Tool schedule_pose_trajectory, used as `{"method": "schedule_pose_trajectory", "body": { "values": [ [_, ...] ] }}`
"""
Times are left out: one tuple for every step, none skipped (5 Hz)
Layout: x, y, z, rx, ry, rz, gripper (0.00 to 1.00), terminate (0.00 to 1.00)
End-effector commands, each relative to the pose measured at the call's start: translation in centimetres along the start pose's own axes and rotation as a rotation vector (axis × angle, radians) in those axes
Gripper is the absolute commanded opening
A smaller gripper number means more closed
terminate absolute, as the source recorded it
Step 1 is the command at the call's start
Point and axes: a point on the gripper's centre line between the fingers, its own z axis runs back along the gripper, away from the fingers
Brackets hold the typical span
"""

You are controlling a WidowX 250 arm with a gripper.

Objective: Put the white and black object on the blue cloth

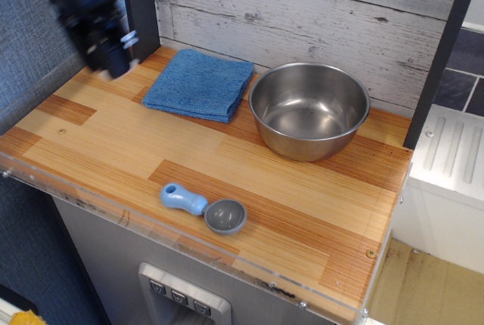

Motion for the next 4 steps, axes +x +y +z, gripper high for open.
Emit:
{"method": "schedule_pose_trajectory", "body": {
  "values": [
    [6.4, -1.4, 0.5, 0.033, -0.049, -0.061, 0.00, 0.00],
    [8.1, -0.9, -0.5, 0.041, -0.033, -0.055, 0.00, 0.00],
    [9.0, -0.5, -2.0, 0.058, -0.005, -0.040, 0.00, 0.00],
    [8.7, 0.0, -3.3, 0.073, 0.022, -0.035, 0.00, 0.00]
  ]
}}
